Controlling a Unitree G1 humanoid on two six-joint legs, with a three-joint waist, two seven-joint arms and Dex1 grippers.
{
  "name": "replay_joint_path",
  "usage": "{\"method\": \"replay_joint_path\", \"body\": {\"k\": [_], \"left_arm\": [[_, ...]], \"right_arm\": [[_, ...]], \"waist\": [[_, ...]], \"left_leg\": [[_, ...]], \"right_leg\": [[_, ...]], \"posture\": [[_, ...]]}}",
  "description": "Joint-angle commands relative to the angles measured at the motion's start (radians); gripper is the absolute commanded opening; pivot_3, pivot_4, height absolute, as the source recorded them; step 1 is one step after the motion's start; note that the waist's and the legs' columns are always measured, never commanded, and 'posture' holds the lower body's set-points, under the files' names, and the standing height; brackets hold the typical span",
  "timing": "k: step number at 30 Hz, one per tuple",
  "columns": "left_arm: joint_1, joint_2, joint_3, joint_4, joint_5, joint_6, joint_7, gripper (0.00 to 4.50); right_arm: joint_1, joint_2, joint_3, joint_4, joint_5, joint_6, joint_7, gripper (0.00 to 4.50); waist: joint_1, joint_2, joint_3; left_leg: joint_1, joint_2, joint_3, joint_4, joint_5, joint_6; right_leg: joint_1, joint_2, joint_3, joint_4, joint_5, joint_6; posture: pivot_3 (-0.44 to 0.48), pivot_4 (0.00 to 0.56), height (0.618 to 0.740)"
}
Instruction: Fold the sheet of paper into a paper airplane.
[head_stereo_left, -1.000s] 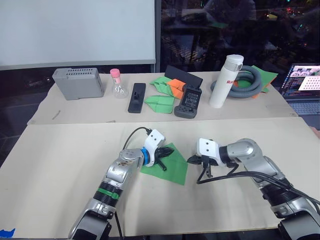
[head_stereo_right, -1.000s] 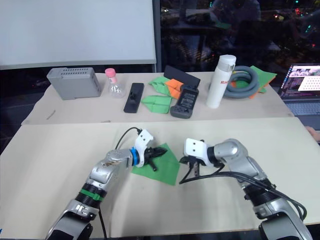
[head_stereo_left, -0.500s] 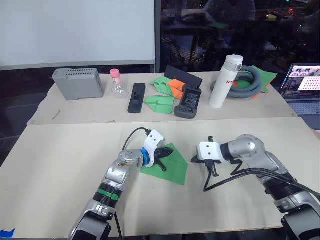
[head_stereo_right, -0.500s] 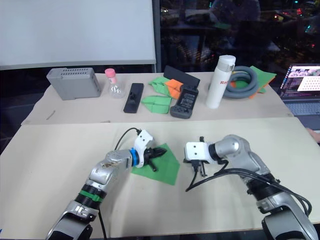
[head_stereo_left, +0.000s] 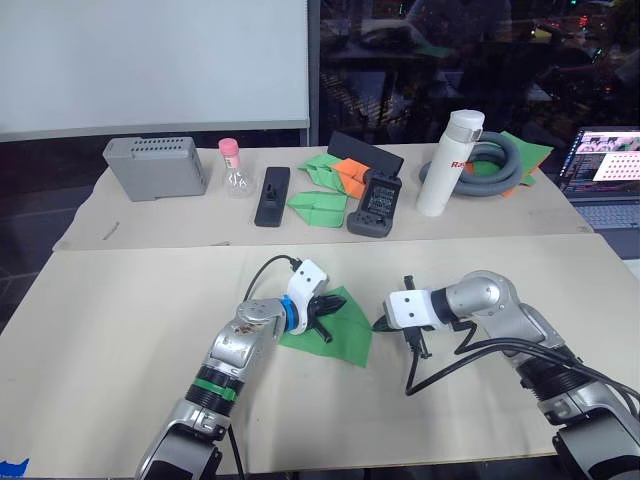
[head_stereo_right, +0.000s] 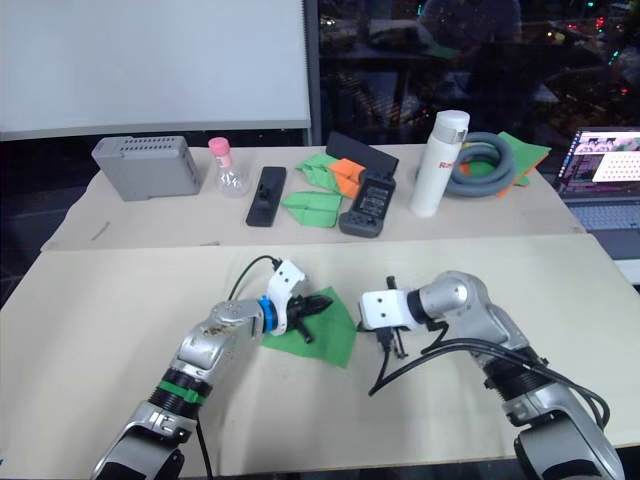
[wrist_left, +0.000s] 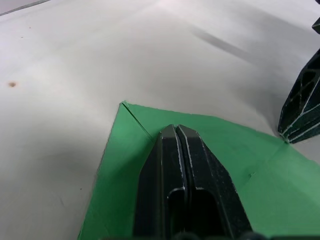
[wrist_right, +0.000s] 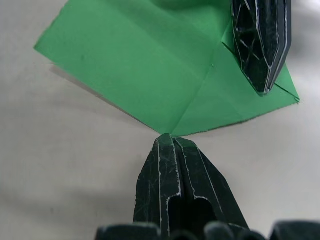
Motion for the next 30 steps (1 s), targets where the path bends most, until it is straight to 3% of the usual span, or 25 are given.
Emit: {"method": "replay_joint_path", "body": {"k": [1,10,17,23,28,30], "left_arm": [[0.023,0.011,-0.001,-0.002,0.009,0.029,0.01,0.05],[0.029,0.014,-0.005,-0.01,0.01,0.034,0.01,0.05],[0.016,0.024,0.0,-0.001,0.01,0.032,0.002,0.05],[0.014,0.043,0.008,0.0,0.01,0.031,-0.008,0.05],[0.02,0.042,0.006,-0.012,0.008,0.037,-0.009,0.05],[0.021,0.038,0.005,-0.015,0.009,0.038,-0.009,0.0]], "right_arm": [[0.015,0.021,0.018,-0.014,0.015,0.025,0.012,0.0],[0.012,0.053,-0.073,-0.058,0.158,0.141,0.016,0.0],[0.017,0.111,-0.061,-0.096,0.198,0.201,-0.014,0.0],[-0.014,0.02,-0.057,-0.084,0.122,0.177,-0.005,0.0],[0.045,-0.012,-0.098,-0.195,0.193,0.344,-0.014,0.0],[0.072,-0.005,-0.119,-0.234,0.214,0.412,-0.046,0.64]], "waist": [[-0.002,0.0,0.0],[-0.002,0.0,0.0],[-0.001,0.0,0.0],[0.002,0.0,0.0],[0.002,0.0,0.0],[0.002,0.0,0.0]], "left_leg": [[0.0,0.0,0.0,0.0,0.0,0.0],[-0.001,0.0,0.0,0.0,0.0,0.0],[-0.001,0.0,0.0,0.0,0.0,0.0],[-0.001,-0.001,0.0,0.0,0.0,0.0],[-0.001,0.0,0.0,0.0,0.0,0.0],[-0.002,0.0,0.0,0.0,0.0,0.0]], "right_leg": [[0.0,0.0,0.0,0.0,0.0,0.0],[-0.001,0.0,0.0,0.0,0.0,0.0],[-0.001,0.0,0.0,0.0,0.0,0.0],[-0.001,-0.001,0.0,0.001,0.0,0.0],[-0.001,-0.001,0.0,0.0,0.0,0.0],[-0.001,0.0,0.0,0.001,0.0,0.0]], "posture": [[0.0,0.15,0.74],[0.0,0.15,0.74],[0.0,0.15,0.74],[0.0,0.15,0.74],[0.0,0.15,0.74],[0.0,0.15,0.74]]}}
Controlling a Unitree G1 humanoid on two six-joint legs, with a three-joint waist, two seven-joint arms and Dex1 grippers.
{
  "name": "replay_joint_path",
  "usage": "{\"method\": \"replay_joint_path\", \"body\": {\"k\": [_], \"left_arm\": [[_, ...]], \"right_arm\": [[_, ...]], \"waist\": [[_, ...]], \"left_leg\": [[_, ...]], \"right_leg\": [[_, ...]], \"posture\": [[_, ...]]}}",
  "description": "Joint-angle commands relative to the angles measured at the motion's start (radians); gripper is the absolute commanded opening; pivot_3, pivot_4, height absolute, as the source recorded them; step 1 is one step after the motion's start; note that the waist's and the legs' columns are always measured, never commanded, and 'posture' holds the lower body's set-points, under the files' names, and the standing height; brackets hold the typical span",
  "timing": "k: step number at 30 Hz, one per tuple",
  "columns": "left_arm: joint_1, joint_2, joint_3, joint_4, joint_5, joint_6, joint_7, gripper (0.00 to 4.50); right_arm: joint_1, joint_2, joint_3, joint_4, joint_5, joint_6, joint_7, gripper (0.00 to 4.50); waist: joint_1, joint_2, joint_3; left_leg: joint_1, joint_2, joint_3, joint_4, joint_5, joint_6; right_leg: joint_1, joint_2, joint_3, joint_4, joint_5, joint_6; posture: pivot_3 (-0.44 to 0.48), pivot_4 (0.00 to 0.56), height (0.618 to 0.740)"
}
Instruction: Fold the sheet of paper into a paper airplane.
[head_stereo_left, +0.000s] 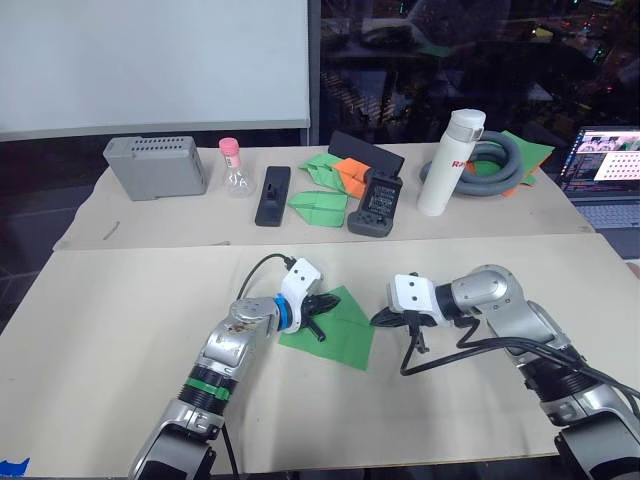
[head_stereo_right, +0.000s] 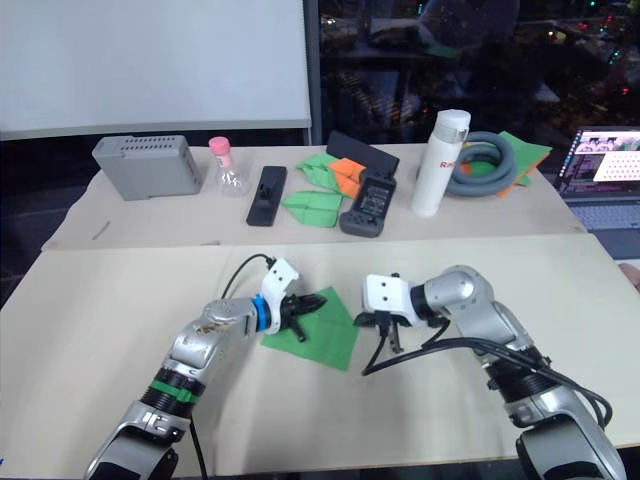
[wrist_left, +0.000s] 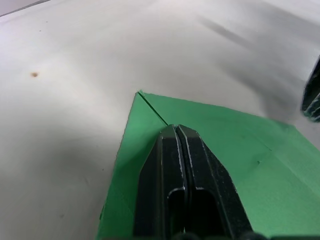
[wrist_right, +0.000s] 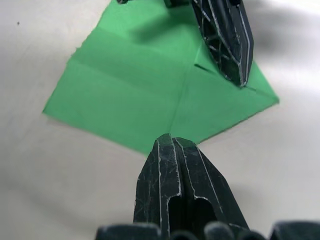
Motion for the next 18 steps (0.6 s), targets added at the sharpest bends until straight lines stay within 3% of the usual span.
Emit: {"method": "replay_joint_path", "body": {"k": [1,5,12,15,18], "left_arm": [[0.02,0.005,-0.007,0.002,0.009,0.021,0.009,0.0],[0.023,-0.002,-0.011,0.0,0.009,0.022,0.01,0.0],[0.022,-0.003,-0.022,0.002,0.015,0.018,0.003,0.0],[0.02,-0.001,-0.027,0.004,0.019,0.014,0.0,0.0],[0.022,-0.004,-0.026,0.003,0.015,0.021,-0.002,0.0]], "right_arm": [[0.036,0.0,-0.049,-0.088,0.049,0.102,-0.042,0.93],[0.08,-0.028,-0.047,-0.107,-0.013,0.043,-0.114,2.3],[0.12,-0.007,-0.132,-0.168,0.176,0.41,-0.13,2.3],[0.116,0.036,-0.202,-0.198,0.277,0.586,-0.192,2.3],[0.13,0.064,-0.203,-0.232,0.218,0.616,-0.333,2.3]], "waist": [[0.0,0.0,0.0],[0.0,0.0,0.0],[0.001,0.0,0.0],[0.003,0.0,0.0],[0.003,0.0,0.0]], "left_leg": [[0.0,0.0,0.0,0.0,0.0,0.0],[-0.001,0.0,0.0,0.0,0.0,0.0],[-0.001,0.0,0.0,0.0,0.0,0.0],[-0.002,0.0,0.0,0.0,0.0,0.0],[-0.002,-0.001,0.0,0.0,0.0,0.0]], "right_leg": [[0.0,0.0,0.0,0.001,0.0,0.0],[0.0,0.0,0.0,0.001,0.0,0.0],[0.0,0.0,0.0,0.001,0.0,0.0],[0.0,0.0,0.0,0.001,0.0,0.0],[0.0,-0.001,0.001,0.002,0.0,0.0]], "posture": [[0.0,0.15,0.74],[0.0,0.15,0.74],[0.0,0.15,0.74],[0.0,0.15,0.74],[0.0,0.15,0.74]]}}
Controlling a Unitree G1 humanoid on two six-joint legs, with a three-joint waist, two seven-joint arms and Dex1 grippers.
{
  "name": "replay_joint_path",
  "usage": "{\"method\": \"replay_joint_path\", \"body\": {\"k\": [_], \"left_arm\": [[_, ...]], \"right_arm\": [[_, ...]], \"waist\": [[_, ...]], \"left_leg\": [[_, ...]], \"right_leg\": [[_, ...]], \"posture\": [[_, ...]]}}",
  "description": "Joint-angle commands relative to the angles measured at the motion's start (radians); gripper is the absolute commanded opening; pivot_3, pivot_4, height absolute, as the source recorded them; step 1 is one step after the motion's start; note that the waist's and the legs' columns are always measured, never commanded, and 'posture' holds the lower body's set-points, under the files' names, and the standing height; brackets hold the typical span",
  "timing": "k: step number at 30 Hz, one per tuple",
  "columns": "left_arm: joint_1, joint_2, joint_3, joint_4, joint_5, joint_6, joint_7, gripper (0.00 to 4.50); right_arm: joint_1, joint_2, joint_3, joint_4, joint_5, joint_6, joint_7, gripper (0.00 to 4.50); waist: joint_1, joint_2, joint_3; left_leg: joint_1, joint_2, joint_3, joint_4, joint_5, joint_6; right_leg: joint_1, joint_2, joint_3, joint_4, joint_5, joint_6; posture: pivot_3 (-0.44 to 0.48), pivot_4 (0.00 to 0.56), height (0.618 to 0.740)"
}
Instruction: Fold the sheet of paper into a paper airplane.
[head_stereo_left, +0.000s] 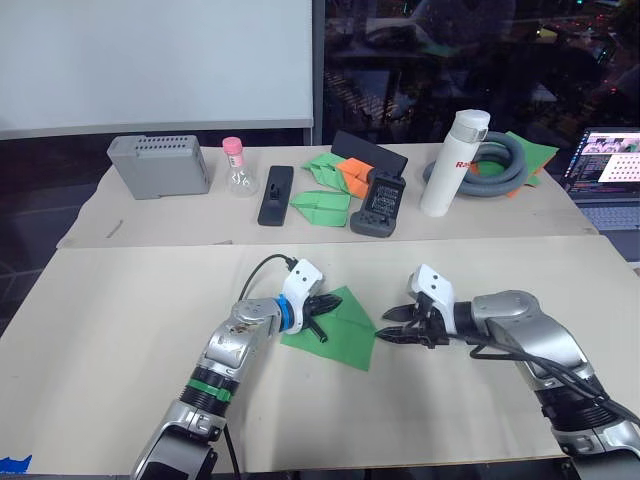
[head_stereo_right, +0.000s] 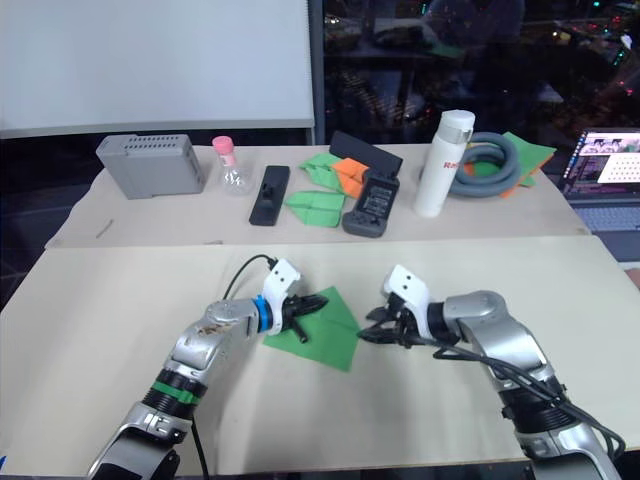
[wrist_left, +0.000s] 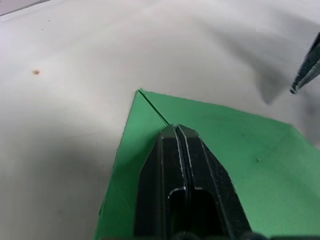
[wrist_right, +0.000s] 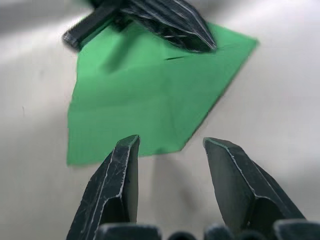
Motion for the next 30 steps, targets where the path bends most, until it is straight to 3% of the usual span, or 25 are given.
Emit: {"method": "replay_joint_path", "body": {"k": [1,4,13,30], "left_arm": [[0.019,0.003,-0.021,0.008,0.009,0.022,-0.004,0.0],[0.022,0.001,-0.022,0.004,0.009,0.025,-0.003,0.0],[0.023,0.001,-0.035,-0.009,0.007,0.038,-0.014,0.0],[0.025,-0.004,-0.031,-0.015,0.008,0.041,-0.006,0.0]], "right_arm": [[-0.006,0.047,-0.049,-0.058,-0.002,0.099,-0.151,2.3],[-0.075,0.071,-0.049,-0.02,0.046,0.299,-0.192,2.3],[-0.132,0.089,-0.001,-0.043,0.151,0.492,-0.203,2.3],[-0.126,0.118,0.041,-0.067,0.222,0.595,-0.289,2.3]], "waist": [[0.0,0.0,0.0],[-0.001,0.0,0.0],[-0.001,0.0,0.0],[-0.001,0.0,0.0]], "left_leg": [[0.0,0.0,0.0,0.0,0.0,0.0],[0.0,0.0,0.0,0.0,0.0,0.0],[0.0,0.0,0.0,0.0,-0.001,0.001],[0.001,0.0,0.0,0.0,-0.001,0.001]], "right_leg": [[0.0,0.0,0.0,0.0,0.0,0.0],[0.0,0.0,0.0,0.0,0.0,0.0],[0.0,-0.001,0.0,0.002,0.0,0.0],[0.0,-0.001,0.0,0.004,0.0,0.0]], "posture": [[0.0,0.15,0.74],[0.0,0.15,0.74],[0.0,0.15,0.74],[0.0,0.15,0.74]]}}
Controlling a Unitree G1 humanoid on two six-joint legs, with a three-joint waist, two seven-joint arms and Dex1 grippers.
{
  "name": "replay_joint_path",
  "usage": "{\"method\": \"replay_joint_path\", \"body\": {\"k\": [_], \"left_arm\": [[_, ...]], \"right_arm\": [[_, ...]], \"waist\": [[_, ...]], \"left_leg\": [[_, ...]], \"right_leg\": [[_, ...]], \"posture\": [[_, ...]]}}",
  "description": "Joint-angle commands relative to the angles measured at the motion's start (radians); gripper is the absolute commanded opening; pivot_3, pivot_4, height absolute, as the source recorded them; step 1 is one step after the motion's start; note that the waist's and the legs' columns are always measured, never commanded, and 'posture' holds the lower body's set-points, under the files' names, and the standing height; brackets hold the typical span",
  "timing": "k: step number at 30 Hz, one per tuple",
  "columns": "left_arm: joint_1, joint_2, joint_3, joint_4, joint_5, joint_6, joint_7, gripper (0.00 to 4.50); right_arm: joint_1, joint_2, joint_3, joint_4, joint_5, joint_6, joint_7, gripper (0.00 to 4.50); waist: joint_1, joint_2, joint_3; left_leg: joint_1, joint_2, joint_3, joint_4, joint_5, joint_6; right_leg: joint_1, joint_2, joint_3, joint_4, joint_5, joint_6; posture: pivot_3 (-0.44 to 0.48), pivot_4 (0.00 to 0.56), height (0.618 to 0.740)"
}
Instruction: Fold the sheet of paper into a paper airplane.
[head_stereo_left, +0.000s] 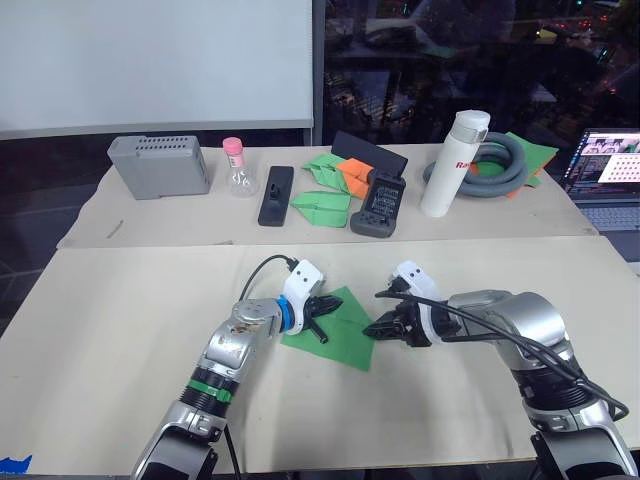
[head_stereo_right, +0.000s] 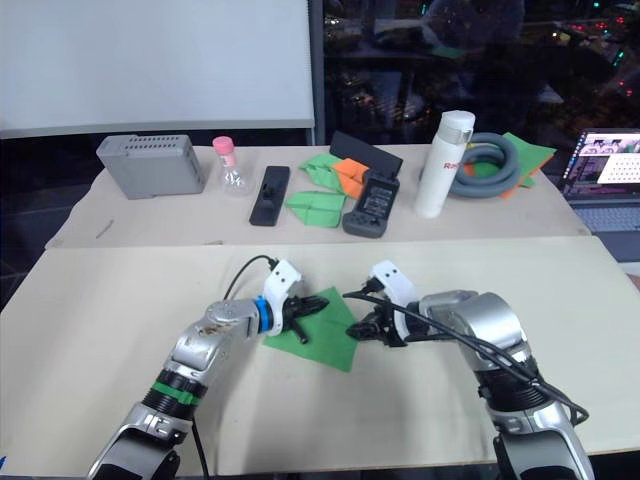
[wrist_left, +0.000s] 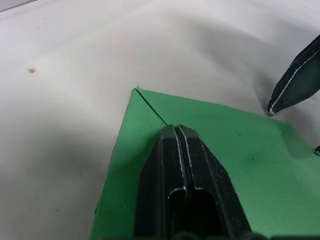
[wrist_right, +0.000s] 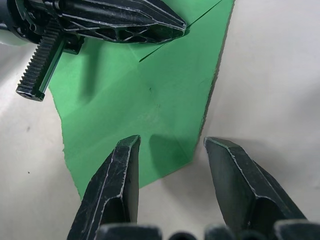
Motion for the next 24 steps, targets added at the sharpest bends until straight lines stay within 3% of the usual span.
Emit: {"method": "replay_joint_path", "body": {"k": [1,24], "left_arm": [[0.022,-0.002,-0.02,-0.001,0.006,0.02,0.0,0.0],[0.022,0.012,-0.012,-0.005,0.006,0.024,-0.002,0.0]], "right_arm": [[0.013,0.029,0.009,-0.006,0.048,0.043,-0.006,2.3],[-0.037,0.153,-0.173,0.13,0.204,-0.009,0.0,2.3]], "waist": [[0.0,0.0,0.0],[-0.002,0.0,0.0]], "left_leg": [[0.0,0.0,0.0,0.0,0.0,0.0],[-0.001,0.0,0.0,0.0,0.0,0.0]], "right_leg": [[0.0,0.0,0.0,0.0,0.0,0.0],[-0.001,0.0,0.0,0.001,0.0,0.0]], "posture": [[0.0,0.15,0.74],[0.0,0.15,0.74]]}}
